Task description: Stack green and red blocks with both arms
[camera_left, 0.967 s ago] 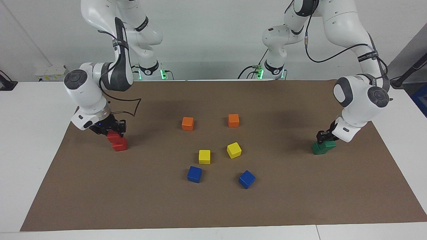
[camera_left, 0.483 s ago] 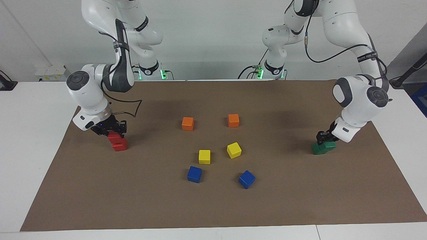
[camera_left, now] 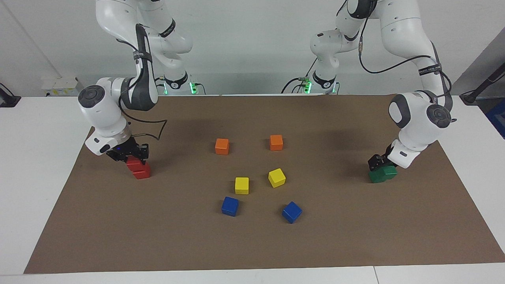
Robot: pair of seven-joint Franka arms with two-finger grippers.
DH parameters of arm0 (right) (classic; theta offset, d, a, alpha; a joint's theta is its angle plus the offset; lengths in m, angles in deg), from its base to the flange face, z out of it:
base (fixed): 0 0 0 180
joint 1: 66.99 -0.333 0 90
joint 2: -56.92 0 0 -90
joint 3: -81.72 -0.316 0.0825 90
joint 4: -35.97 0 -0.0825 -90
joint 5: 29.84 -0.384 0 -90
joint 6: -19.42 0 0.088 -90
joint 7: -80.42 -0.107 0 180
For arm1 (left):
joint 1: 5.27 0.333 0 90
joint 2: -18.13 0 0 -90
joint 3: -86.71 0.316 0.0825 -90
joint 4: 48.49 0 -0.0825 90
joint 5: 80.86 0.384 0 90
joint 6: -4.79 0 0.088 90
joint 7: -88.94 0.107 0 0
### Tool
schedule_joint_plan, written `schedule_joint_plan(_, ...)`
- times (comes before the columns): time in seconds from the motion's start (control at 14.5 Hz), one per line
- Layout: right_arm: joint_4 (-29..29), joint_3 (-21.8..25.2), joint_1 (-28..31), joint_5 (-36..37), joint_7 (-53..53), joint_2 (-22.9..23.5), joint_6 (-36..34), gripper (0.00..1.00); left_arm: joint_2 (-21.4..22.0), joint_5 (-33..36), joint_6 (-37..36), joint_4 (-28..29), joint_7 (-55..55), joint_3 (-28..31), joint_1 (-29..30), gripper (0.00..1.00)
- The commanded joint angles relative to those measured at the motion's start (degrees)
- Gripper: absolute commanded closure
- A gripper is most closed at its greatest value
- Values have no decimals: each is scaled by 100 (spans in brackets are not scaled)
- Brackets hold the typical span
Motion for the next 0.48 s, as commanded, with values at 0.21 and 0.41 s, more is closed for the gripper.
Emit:
schedule_joint_plan(0.21,84,-53,94,29,178,-43,101,100,175,-80,-214,-6,86,21,-27,0)
schedule_joint_plan(0.41,84,-62,94,29,187,-17,101,100,429,-80,-661,-235,77,12,-37,0)
